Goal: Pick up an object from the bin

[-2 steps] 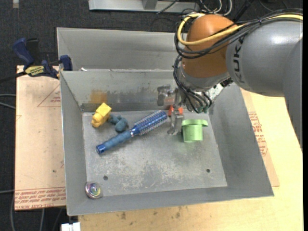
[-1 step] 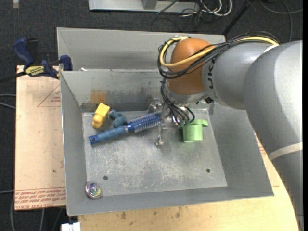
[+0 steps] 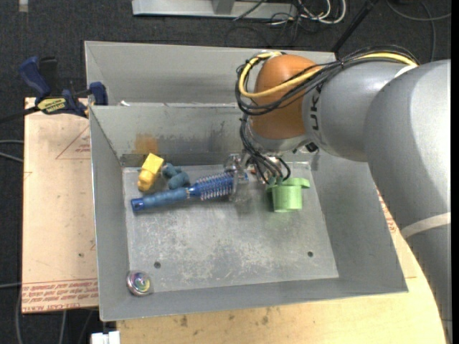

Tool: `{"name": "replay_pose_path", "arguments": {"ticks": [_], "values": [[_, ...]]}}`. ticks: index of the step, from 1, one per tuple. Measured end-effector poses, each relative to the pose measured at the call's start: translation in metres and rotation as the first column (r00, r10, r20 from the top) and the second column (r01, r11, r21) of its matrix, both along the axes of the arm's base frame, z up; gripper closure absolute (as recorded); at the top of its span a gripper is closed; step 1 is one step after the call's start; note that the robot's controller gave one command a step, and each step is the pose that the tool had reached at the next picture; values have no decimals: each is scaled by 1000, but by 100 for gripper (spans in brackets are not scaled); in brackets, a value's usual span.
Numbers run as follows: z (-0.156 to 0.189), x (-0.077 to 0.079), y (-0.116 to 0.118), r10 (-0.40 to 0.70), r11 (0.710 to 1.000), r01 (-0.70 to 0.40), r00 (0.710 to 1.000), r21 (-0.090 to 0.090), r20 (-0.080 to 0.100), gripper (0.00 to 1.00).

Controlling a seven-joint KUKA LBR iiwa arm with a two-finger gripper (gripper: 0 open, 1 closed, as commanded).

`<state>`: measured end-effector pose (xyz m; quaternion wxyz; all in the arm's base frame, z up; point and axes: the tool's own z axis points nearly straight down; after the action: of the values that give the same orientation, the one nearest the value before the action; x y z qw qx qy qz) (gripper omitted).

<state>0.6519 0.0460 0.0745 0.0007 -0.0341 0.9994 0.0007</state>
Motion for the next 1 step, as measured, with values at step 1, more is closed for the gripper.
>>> {"name": "replay_pose_path", "arguments": {"ticks": [1], "values": [[122,-16,-9,11,1000,-11,1000,-1,8,100]]}}
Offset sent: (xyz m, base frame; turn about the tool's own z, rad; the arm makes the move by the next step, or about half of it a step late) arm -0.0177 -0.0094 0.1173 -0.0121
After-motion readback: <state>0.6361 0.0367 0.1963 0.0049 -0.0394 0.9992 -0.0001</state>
